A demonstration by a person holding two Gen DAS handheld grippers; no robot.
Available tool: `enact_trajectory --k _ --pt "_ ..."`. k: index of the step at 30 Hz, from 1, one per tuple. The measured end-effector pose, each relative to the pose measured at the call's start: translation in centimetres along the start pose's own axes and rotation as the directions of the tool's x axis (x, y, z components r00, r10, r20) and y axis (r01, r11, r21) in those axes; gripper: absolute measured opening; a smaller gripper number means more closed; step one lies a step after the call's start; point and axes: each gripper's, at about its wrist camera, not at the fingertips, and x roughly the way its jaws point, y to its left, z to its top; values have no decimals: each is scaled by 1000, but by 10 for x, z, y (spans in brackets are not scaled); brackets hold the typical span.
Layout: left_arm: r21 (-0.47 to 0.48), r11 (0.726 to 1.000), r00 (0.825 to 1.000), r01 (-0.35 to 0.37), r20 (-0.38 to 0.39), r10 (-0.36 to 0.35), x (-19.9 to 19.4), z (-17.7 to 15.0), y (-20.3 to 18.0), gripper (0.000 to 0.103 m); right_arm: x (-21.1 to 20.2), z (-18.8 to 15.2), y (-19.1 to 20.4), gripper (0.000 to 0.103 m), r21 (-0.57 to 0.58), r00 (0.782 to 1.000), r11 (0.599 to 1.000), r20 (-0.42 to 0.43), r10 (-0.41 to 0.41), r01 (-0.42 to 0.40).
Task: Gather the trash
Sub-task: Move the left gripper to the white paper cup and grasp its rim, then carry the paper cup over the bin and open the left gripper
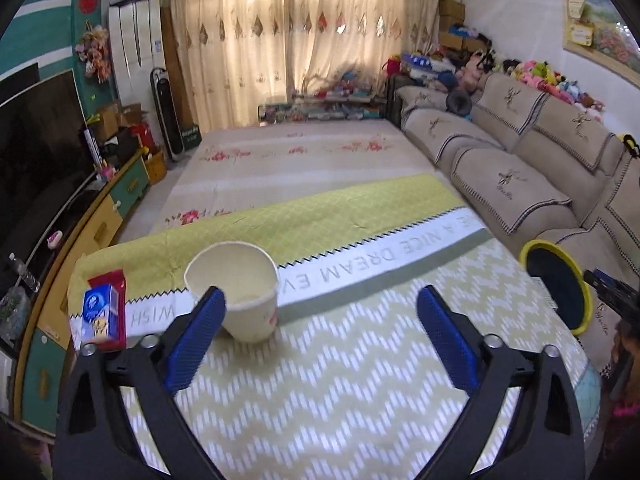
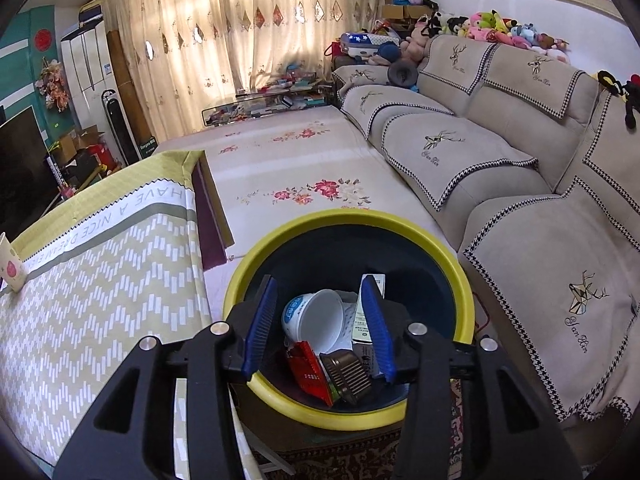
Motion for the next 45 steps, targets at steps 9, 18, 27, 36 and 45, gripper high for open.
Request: enact_trajectory --k 9,18,27,36,45 --pt "-27 999 990 -46 -137 42 56 12 20 67 8 -3 -7 42 10 1000 1000 -20 0 0" --pt "-20 997 978 -68 -201 62 86 9 23 32 10 -7 -7 43 15 1000 1000 -30 9 -8" --pt "-15 996 983 -93 -159 90 72 5 20 7 0 -11 -11 43 32 1000 999 -21 23 -22" --pt "54 999 999 -3 -43 6 9 1 -29 7 -31 -16 -17 43 55 998 997 28 57 -58" --pt "207 955 975 215 17 -223 -45 4 -149 7 -90 -22 -38 47 87 990 995 141 31 -44"
